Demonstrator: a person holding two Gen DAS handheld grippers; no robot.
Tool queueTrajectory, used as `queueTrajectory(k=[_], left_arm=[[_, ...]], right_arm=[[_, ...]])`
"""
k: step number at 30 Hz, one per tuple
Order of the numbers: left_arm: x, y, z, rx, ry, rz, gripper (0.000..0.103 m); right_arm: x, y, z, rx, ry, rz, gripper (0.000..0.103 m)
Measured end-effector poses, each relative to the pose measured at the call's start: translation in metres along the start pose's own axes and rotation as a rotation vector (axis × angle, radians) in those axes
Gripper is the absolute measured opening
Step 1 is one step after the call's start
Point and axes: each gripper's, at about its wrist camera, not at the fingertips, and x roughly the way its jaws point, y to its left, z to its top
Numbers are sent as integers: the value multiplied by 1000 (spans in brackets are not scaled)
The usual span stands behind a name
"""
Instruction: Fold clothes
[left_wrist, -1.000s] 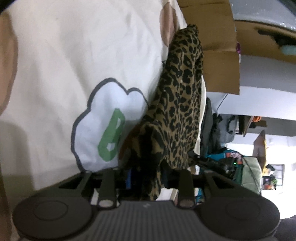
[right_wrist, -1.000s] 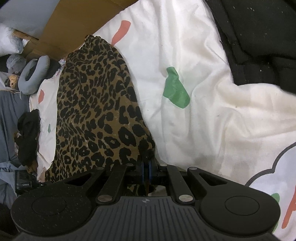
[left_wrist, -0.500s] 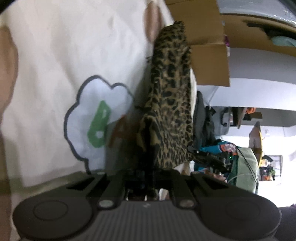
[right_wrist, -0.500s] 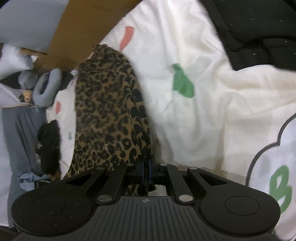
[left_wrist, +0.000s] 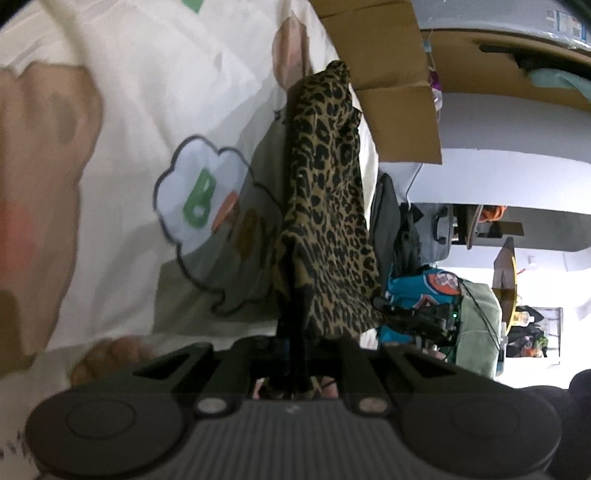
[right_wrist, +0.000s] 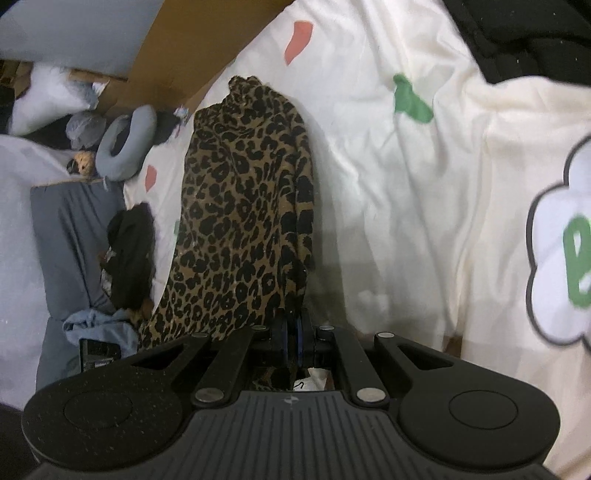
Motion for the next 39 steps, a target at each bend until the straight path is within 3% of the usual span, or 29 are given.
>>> queueTrajectory(k=[9,29,34,39], left_arm=[[4,8,6,-25,-48,12,5],[-13,-54,78,138,-254,-32,5],[-4,-60,97,158,-303,-20,5],[6,-63,112,171,-333,12,5]], right_arm=[[9,-8,10,32,-48,12,3],[0,18,57,15,-239,115,3],[1,28,69,7,-315,105,3],[12,31,83,-6,-337,75,2]])
